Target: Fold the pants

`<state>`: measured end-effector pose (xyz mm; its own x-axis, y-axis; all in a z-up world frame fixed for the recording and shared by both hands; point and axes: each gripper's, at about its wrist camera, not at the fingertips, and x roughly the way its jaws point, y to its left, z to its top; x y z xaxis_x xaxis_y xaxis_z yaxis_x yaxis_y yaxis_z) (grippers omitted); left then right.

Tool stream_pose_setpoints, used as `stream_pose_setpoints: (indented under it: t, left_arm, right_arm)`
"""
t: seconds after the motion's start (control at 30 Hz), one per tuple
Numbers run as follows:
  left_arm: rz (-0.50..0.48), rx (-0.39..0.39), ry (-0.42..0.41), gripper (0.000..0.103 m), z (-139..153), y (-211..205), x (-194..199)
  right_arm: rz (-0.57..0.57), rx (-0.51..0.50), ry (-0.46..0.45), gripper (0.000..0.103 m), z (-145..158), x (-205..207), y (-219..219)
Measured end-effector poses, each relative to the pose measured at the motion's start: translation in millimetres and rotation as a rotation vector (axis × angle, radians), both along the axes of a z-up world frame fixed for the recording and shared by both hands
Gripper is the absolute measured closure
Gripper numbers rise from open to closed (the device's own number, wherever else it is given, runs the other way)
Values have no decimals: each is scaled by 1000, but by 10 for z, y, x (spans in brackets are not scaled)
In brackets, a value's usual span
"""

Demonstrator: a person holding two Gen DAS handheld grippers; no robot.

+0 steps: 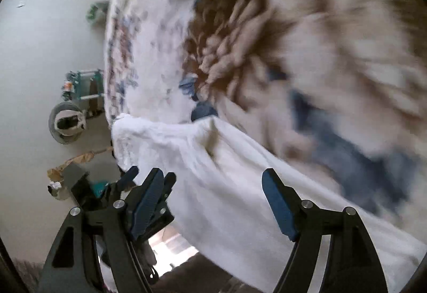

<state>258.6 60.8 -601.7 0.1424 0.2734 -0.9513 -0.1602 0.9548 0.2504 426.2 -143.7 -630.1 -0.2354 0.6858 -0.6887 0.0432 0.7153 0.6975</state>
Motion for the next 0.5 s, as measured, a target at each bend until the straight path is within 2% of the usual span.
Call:
stream_pose_setpoints:
  t: [0.13,0.17,0.2,0.27,0.37,0.4,0.43,0.47,0.5]
  left_arm:
    - [5,-23,38,7,-129,179,55]
    - [7,-36,44,7,-144,206,62]
    - [9,-54,48,7,-159,232,69]
    - [5,-72,56,7,-173,250,71]
    - [0,-82,70,7,-218,262,74]
    - [1,-88,76,7,-233,273,76]
    - [1,-92,79,7,-243,279,78]
    - [-3,-97,86,6,-263,290,79]
    - [-6,-103,86,6,-269,289,76]
  right_arm:
    - [91,1,152,26,-446,143,443]
    - [123,15,191,32,-495,124,503]
    - [162,46,231,44,-546,121,599]
    - [220,39,267,44,-621,94,683]
    - [168,29,353,43,-836,163,751]
    - [163,37,373,49,-873,166,768]
    - [168,21,361,78,-869,205,847]
    - [163,-5,347,87,-843,234,860]
    - [125,-33,324,90,-782,298,784]
